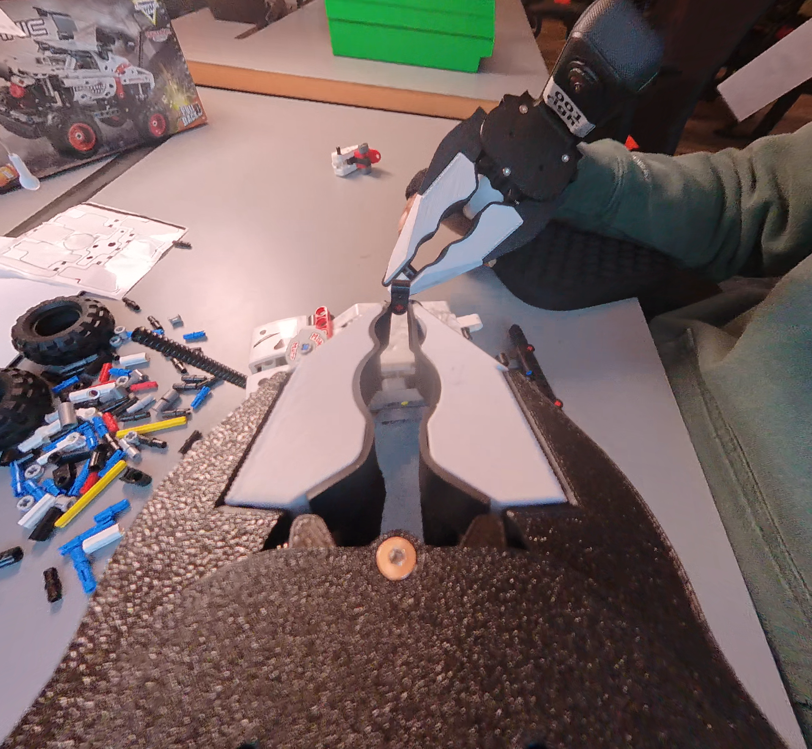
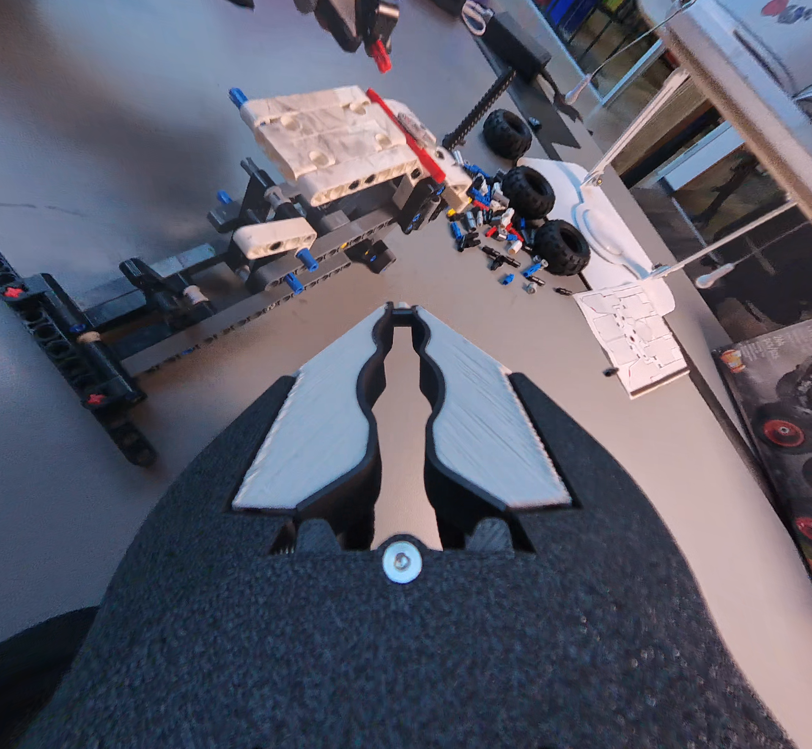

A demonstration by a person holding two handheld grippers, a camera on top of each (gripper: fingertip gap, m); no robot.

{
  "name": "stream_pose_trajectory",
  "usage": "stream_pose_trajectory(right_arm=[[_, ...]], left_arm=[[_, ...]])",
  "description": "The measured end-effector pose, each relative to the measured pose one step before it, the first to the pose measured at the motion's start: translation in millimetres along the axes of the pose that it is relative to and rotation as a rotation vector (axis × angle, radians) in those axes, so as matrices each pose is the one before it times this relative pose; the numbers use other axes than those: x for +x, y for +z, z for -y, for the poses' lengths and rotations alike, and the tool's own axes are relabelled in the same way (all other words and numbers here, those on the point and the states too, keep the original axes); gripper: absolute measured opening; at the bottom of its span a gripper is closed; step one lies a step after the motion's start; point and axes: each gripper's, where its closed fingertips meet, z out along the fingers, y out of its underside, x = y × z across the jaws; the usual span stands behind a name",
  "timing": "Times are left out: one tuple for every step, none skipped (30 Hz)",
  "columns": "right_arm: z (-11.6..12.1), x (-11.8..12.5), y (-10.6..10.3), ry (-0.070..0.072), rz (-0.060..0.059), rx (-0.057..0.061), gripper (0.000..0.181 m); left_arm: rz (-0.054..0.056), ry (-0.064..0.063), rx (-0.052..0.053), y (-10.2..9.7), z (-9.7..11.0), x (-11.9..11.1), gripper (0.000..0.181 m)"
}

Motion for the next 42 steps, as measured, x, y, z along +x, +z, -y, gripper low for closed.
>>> stream_pose_trajectory(right_arm=[[-7.09, -1.36, 2.29, -0.0041, 0.0070, -0.0361, 0.007], [-7.61, -2.00, 2.59, -0.0077, 0.0102, -0.0399, 0.007], [-7.49, -2.22, 2.89, -0.0051, 0.0107, -0.0413, 0.006], [-6.68, -2.63, 3.03, -0.0014, 0.0137, -0.0384, 0.007], [-5.67, -3.01, 2.76, 0.0013, 0.0170, -0.0325, 0.007], [-4.44, -2.89, 2.37, 0.0055, 0.0165, -0.0265, 0.009], [-3.09, -1.85, 1.65, 0.0102, 0.0131, -0.0190, 0.011], [0.83, -0.83, -0.36, 0.0171, 0.0107, 0.0046, 0.011], [-0.91, 0.80, -0.28, 0.0189, 0.0042, -0.0058, 0.013], [-0.29, 0.51, -0.77, 0.0183, 0.0076, -0.0007, 0.016], [0.48, -0.38, -1.66, 0.0176, 0.0145, 0.0066, 0.022], [2.13, 0.86, -2.58, 0.0196, 0.0071, 0.0180, 0.025], [4.61, 2.17, -4.11, 0.0200, 0.0008, 0.0318, 0.028], [9.45, 2.91, -5.83, 0.0207, -0.0043, 0.0569, 0.029], [16.37, 1.32, -8.08, 0.0203, 0.0044, 0.0943, 0.029], [21.58, -2.43, -9.33, 0.0215, 0.0223, 0.1196, 0.027], [22.41, -5.01, -8.04, 0.0266, 0.0335, 0.1185, 0.024], [19.47, -7.77, -5.38, 0.0283, 0.0454, 0.0974, 0.021], [14.23, -9.59, -2.42, 0.0242, 0.0505, 0.0693, 0.020], [8.55, -7.58, 0.20, 0.0147, 0.0349, 0.0405, 0.020], [4.39, -5.81, 1.54, 0.0055, 0.0232, 0.0212, 0.019], [2.09, -4.89, 2.13, 0.0026, 0.0198, 0.0115, 0.018], [1.75, -4.06, 2.01, 0.0064, 0.0176, 0.0113, 0.018], [1.96, -3.68, 1.58, 0.0101, 0.0189, 0.0123, 0.016], [1.87, -3.70, 1.37, 0.0096, 0.0198, 0.0112, 0.014], [1.55, -2.42, 1.13, 0.0062, 0.0128, 0.0092, 0.013], [-0.21, -0.56, 1.16, 0.0004, 0.0007, -0.0016, 0.011], [-1.35, -0.64, 1.02, -0.0051, 0.0010, -0.0080, 0.011], [-0.81, -0.65, 0.77, -0.0031, 0.0011, -0.0031, 0.010], [-1.57, -0.24, 0.81, -0.0004, -0.0005, -0.0079, 0.009], [-2.87, 0.52, 1.01, -0.0035, -0.0037, -0.0156, 0.009], [-1.92, -0.34, 0.61, -0.0048, 0.0001, -0.0086, 0.008], [-0.29, -0.50, -0.22, 0.0003, 0.0024, 0.0002, 0.006], [-0.89, -0.03, 0.11, 0.0026, 0.0015, -0.0043, 0.004], [-1.26, -0.58, 0.30, 0.0009, 0.0056, -0.0082, 0.004], [0.03, -0.28, -0.18, -0.0040, 0.0016, -0.0013, 0.004], [1.15, -0.29, -0.55, -0.0072, 0.0001, 0.0050, 0.004], [0.86, -0.43, -0.44, -0.0046, 0.0010, 0.0042, 0.003], [-0.53, -0.63, -0.21, -0.0029, 0.0045, -0.0056, 0.003], [-1.06, -0.18, -0.06, -0.0039, 0.0018, -0.0082, 0.003], [-1.07, -0.22, 0.02, -0.0076, -0.0005, -0.0082, 0.003], [-1.50, -0.69, 0.45, -0.0072, 0.0021, -0.0105, 0.003]], left_arm=[[0.0118, 0.0085, -0.0151, -0.94, -3.18, -2.66, 0.007], [0.0067, 0.0022, -0.0055, -0.88, -1.97, -2.10, 0.007], [-0.0037, -0.0066, -0.0029, -0.58, -1.52, -1.03, 0.007], [-0.0044, -0.0085, -0.0021, -0.27, -1.51, -0.89, 0.007], [0.0009, -0.0057, -0.0001, 0.06, -1.06, -1.34, 0.007], [-0.0009, -0.0037, -0.0006, 0.27, -0.96, -0.67, 0.007], [-0.0047, -0.0040, -0.0013, 0.53, -0.65, 0.31, 0.007], [-0.0058, -0.0029, 0.0019, 0.57, -0.09, 0.84, 0.007], [-0.0079, -0.0027, 0.0044, 0.44, 0.45, 1.35, 0.006], [-0.0091, -0.0046, 0.0069, 0.44, 0.86, 1.52, 0.006], [-0.0098, -0.0070, 0.0099, 0.35, 1.41, 1.45, 0.006], [-0.0136, -0.0094, 0.0115, 0.29, 1.63, 1.88, 0.007], [-0.0176, -0.0100, 0.0129, 0.21, 1.90, 2.51, 0.007], [-0.0198, -0.0085, 0.0150, 0.12, 2.20, 2.97, 0.007], [-0.0202, -0.0071, 0.0160, 0.21, 2.63, 3.34, 0.007], [-0.0200, -0.0063, 0.0146, 0.54, 2.63, 3.53, 0.007], [-0.0210, -0.0033, 0.0128, 0.66, 2.63, 4.11, 0.007], [-0.0226, 0.0038, 0.0121, 0.85, 2.59, 4.91, 0.007], [-0.0190, 0.0097, 0.0111, 1.12, 2.57, 4.82, 0.006], [-0.0191, 0.0098, 0.0091, 1.36, 2.26, 4.88, 0.006], [-0.0257, 0.0085, 0.0080, 1.37, 1.93, 5.83, 0.007], [-0.0306, 0.0091, 0.0106, 1.44, 1.98, 6.39, 0.006], [-0.0203, 0.0064, 0.0059, 1.67, 1.10, 4.57, 0.006], [-0.0060, 0.0034, -0.0054, 1.67, -0.83, 1.87, 0.006], [-0.0039, 0.0046, -0.0085, 1.66, -1.57, 1.15, 0.006], [-0.0083, 0.0021, -0.0026, 1.38, -1.11, 1.62, 0.006], [-0.0096, -0.0016, -0.0004, 1.21, -0.67, 1.57, 0.006], [-0.0023, -0.0008, -0.0051, 1.38, -1.33, 0.38, 0.006], [-0.0003, 0.0021, -0.0093, 1.36, -1.88, 0.02, 0.006], [-0.0046, 0.0012, -0.0030, 1.35, -0.97, 0.71, 0.006], [-0.0093, -0.0020, 0.0046, 1.13, 0.18, 1.47, 0.006], [-0.0051, -0.0014, -0.0002, 0.84, -0.26, 0.69, 0.006], [0.0050, 0.0035, -0.0061, 0.34, -1.35, -0.83, 0.006], [0.0009, -0.0001, 0.0021, -0.19, 0.16, -0.30, 0.006], [-0.0022, -0.0032, 0.0024, 0.07, 0.15, 0.32, 0.006], [-0.0019, 0.0003, -0.0010, 0.16, -0.41, 0.28, 0.006], [-0.0041, -0.0005, 0.0026, 0.22, 0.18, 0.57, 0.006], [-0.0034, -0.0008, 0.0036, 0.12, 0.75, 0.75, 0.006], [-0.0011, 0.0023, -0.0039, 0.27, -0.25, 0.64, 0.006], [0.0022, 0.0053, -0.0071, 0.38, -0.98, 0.26, 0.007], [0.0048, 0.0034, -0.0030, 0.23, -0.73, -0.35, 0.007], [0.0068, -0.0028, 0.0031, 0.12, -0.05, -1.14, 0.013]])
